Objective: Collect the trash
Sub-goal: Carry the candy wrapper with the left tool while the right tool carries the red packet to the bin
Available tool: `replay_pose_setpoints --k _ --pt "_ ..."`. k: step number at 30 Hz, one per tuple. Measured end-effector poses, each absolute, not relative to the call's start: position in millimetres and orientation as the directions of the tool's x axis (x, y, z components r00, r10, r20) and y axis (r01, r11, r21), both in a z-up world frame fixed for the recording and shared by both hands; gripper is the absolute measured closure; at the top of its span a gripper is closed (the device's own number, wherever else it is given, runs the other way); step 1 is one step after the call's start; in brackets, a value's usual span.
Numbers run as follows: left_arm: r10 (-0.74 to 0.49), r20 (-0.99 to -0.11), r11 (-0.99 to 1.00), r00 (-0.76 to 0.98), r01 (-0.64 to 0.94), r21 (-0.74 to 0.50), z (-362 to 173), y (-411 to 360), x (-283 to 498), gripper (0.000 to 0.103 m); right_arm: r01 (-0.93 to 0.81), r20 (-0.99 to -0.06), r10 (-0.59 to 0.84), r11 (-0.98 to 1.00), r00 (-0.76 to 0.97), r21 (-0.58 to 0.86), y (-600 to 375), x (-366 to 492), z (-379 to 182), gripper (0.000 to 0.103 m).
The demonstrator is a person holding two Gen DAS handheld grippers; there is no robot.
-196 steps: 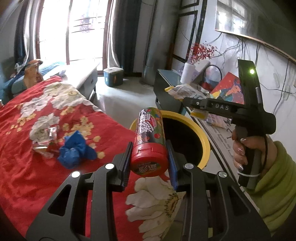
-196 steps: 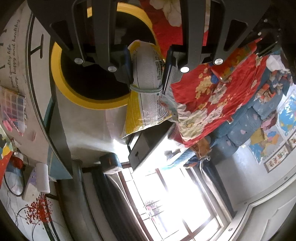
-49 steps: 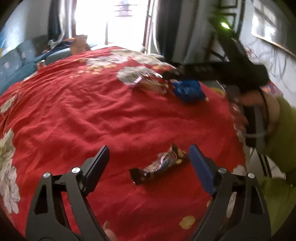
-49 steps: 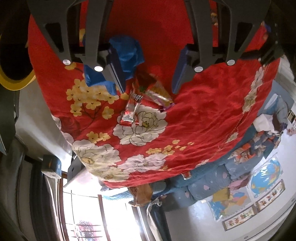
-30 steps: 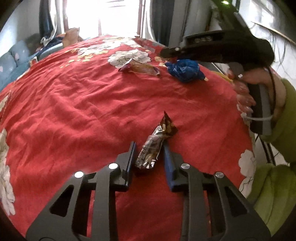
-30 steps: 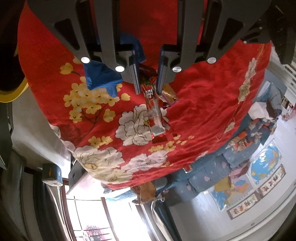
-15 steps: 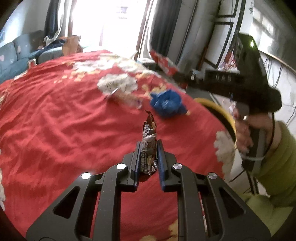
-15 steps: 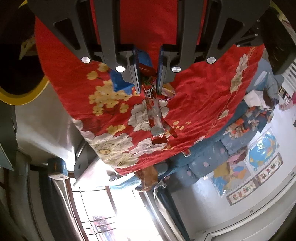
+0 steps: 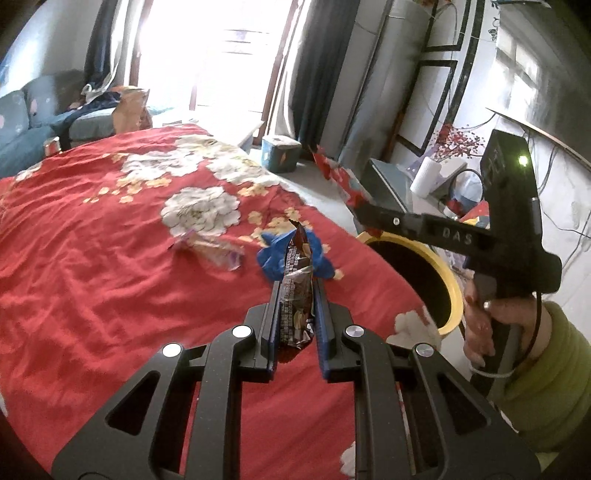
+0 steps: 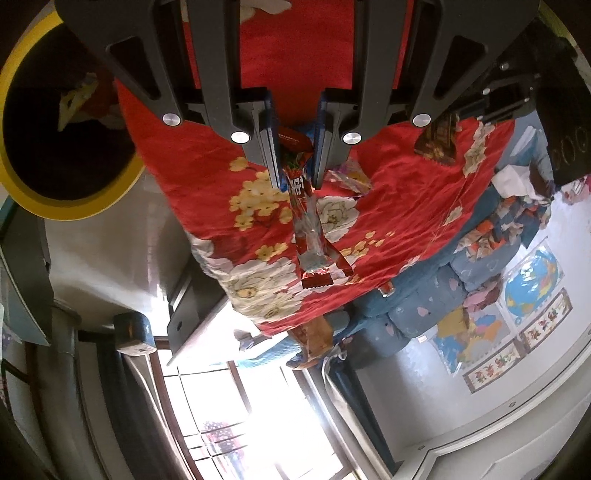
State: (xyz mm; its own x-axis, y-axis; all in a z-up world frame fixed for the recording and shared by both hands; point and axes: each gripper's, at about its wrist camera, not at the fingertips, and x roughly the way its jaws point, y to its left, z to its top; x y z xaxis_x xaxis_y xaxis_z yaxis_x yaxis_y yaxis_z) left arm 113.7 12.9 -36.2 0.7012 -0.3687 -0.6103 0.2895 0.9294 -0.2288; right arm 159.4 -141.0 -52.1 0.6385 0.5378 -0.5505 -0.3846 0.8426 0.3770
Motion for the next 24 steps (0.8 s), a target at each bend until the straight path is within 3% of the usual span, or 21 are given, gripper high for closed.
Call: replay_pose_setpoints --k 24 --pt "-0.419 -0.598 0.900 0.683 0.401 -0.174 -21.6 -68.3 138.3 0.092 -0.262 -0.554 0.434 0.894 0.710 0.364 -223.7 145.1 -60.8 0.087"
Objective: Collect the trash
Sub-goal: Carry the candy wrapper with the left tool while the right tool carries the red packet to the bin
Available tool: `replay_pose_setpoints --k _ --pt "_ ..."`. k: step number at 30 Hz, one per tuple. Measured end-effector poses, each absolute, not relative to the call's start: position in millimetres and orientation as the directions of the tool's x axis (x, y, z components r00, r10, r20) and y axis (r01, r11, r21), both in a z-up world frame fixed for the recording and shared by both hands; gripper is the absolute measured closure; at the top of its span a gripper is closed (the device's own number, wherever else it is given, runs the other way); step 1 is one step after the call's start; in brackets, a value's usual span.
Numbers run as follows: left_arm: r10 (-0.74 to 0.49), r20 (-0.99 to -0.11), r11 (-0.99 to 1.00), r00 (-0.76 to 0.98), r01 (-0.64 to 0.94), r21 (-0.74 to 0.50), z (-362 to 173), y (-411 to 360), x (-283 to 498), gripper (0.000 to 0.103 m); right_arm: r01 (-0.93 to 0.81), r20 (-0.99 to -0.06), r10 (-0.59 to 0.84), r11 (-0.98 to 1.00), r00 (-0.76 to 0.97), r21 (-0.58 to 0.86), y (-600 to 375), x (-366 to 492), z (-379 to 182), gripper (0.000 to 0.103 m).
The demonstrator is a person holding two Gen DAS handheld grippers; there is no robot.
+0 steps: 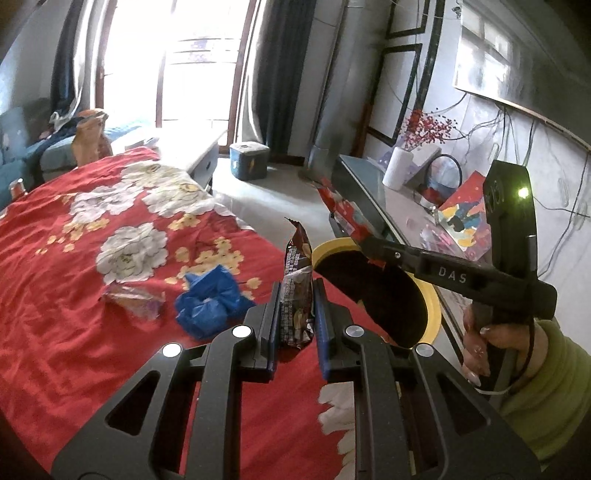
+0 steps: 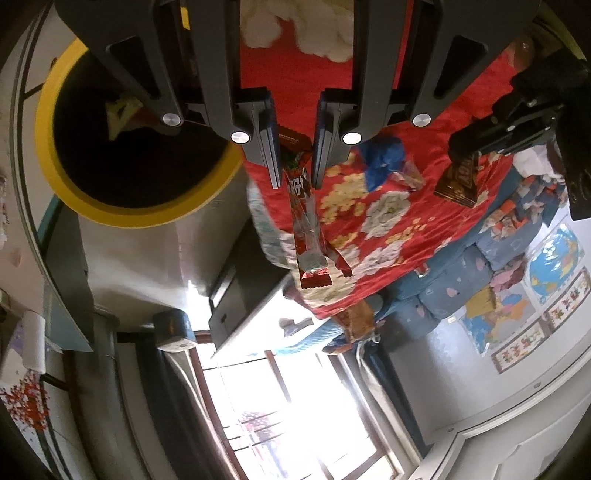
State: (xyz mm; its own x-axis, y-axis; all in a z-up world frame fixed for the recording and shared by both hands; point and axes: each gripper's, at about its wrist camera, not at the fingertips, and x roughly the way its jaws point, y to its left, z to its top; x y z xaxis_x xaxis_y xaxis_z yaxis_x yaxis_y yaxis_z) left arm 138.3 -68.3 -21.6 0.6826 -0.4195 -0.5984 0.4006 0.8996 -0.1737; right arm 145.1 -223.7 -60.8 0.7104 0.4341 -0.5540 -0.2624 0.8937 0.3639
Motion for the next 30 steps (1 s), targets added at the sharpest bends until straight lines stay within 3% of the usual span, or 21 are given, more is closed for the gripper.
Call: replay_pose_setpoints --k 30 --pt "-0.517 -0.660 0.823 0.545 0.529 -0.208 -61.1 -175.5 169.2 0.092 -0.019 -0.622 0.291 0.914 0.727 0.405 -333.3 145.2 -111.0 0.087"
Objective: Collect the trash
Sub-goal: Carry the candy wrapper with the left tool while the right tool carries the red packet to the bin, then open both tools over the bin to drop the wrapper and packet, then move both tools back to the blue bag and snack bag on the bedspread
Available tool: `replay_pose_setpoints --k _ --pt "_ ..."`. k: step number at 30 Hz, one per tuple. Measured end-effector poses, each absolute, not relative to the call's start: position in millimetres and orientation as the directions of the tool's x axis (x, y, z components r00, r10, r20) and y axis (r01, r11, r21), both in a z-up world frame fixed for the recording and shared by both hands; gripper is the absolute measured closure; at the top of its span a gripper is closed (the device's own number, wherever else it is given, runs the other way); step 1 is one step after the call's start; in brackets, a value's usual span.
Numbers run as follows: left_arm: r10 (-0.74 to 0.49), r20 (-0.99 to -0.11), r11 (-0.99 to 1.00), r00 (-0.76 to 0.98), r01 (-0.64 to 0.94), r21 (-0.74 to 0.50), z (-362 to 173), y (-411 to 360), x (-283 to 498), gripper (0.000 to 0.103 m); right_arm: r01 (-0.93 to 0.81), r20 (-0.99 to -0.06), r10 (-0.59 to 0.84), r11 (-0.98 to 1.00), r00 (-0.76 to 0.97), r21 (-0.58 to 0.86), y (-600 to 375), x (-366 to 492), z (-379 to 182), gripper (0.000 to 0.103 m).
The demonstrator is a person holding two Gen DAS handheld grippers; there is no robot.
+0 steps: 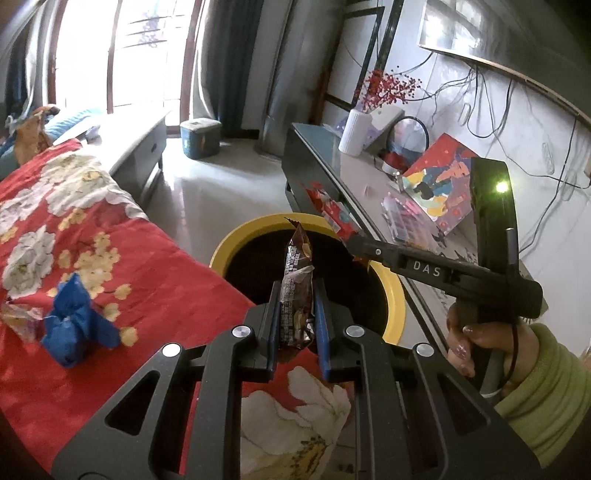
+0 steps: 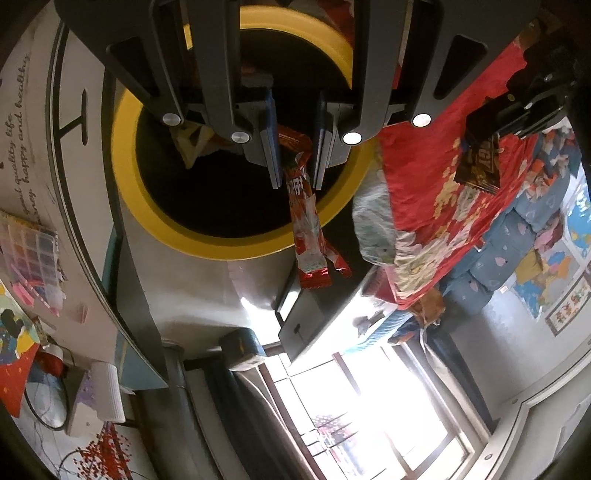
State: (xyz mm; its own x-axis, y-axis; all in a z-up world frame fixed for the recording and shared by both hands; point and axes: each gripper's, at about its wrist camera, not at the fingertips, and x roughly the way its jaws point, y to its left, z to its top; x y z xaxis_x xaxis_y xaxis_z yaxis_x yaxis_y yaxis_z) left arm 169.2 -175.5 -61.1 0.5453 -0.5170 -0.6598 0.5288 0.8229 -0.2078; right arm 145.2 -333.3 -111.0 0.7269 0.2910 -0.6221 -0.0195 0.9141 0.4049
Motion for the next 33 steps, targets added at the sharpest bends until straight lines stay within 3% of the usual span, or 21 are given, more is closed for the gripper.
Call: replay_pose_setpoints --k 18,21,24,26,28,31,33 --pt "-0.544 -0.693 0.797 0.474 0.551 -0.248 -80.6 -202.9 200.6 0.092 0.030 -0.642 0.297 0.894 0.707 0.447 -358.2 146.8 -127.5 0.084" --pt "-0.552 -0.687 0.794 0.472 0.550 -0.259 -80.4 -204.1 201.7 0.073 0.036 -0.643 0.301 0.889 0.704 0.456 -359.4 147.6 -128.6 0.073" --pt "-0.556 -0.679 0.794 0.480 0.548 -0.263 -78.9 -203.1 200.2 0.061 0.041 -0.641 0.301 0.886 0.706 0.462 -362.1 147.0 -128.5 0.071" --pt "-0.550 -0.675 0.800 0.492 0.542 -0.257 -77.2 -201.3 199.1 0.045 0.045 -0.640 0.295 0.888 0.709 0.458 -363.2 146.8 -127.4 0.062" --pt "-0.549 -0.667 0.804 0.504 0.535 -0.258 -74.2 -197.9 198.0 0.040 0.052 -0.638 0.284 0.889 0.716 0.455 -364.7 145.5 -125.7 0.060" --pt "-0.537 -0.652 0.819 0.536 0.518 -0.248 -68.6 -190.9 194.2 0.020 0.051 -0.633 0.279 0.891 0.722 0.451 -364.1 144.5 -123.1 0.058" --pt "-0.532 -0.647 0.825 0.546 0.507 -0.251 -66.6 -186.2 191.7 0.013 0.047 -0.627 0.275 0.894 0.729 0.446 -362.5 143.1 -120.6 0.050"
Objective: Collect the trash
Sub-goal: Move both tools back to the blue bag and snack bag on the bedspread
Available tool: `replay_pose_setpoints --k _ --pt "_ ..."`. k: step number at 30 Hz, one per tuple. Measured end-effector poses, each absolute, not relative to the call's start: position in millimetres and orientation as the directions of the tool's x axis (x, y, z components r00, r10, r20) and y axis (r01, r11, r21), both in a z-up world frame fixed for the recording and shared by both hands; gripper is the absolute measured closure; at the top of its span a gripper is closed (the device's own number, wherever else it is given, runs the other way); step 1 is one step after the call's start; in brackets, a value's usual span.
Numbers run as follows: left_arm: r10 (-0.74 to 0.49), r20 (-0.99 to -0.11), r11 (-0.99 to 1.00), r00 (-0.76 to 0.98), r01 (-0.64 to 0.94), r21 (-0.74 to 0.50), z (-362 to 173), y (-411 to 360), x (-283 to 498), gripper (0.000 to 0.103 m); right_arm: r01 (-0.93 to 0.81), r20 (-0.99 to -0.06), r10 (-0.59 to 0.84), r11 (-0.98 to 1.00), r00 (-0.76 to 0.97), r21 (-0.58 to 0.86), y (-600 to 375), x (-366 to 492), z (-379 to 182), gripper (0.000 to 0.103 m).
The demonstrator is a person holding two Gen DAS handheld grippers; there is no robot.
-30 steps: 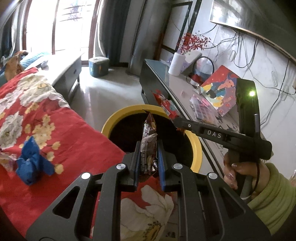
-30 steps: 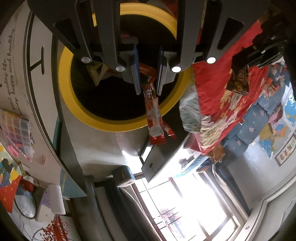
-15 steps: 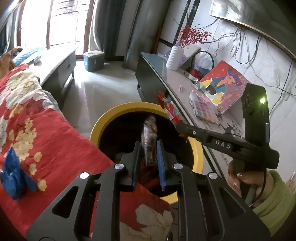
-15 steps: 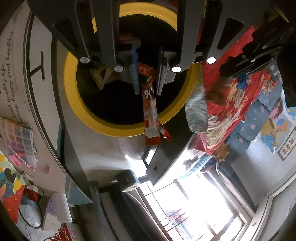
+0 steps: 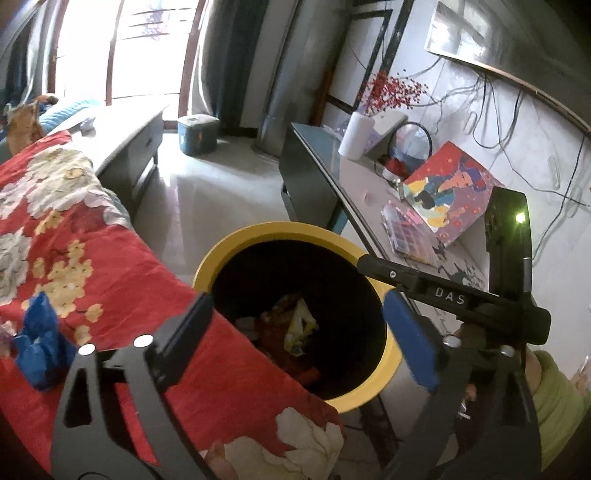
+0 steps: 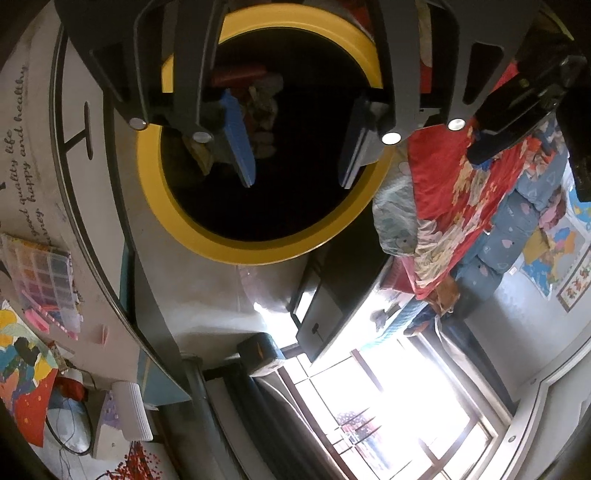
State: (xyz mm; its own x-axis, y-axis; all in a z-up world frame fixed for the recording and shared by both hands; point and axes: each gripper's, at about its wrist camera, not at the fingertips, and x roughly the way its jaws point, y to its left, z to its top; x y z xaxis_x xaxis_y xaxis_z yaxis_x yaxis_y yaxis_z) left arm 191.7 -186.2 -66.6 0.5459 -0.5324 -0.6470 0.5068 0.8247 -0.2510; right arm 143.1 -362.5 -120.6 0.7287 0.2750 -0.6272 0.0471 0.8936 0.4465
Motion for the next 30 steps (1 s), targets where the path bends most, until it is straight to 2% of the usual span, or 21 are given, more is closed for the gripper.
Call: replay_pose_setpoints --k 9,30 --pt "-0.497 -0.619 0.856 0.609 0.463 -0.232 -56.6 -167.9 178.4 0.011 0.020 -0.601 0.268 0.904 0.753 0.428 -350.1 139.2 -103.8 0.039" --pt "-0.430 -0.548 0.903 0.717 0.354 -0.244 -37.5 -106.4 158.0 0.011 -0.120 -0.577 0.318 0.927 0.752 0.355 -286.2 134.4 -71.6 0.038"
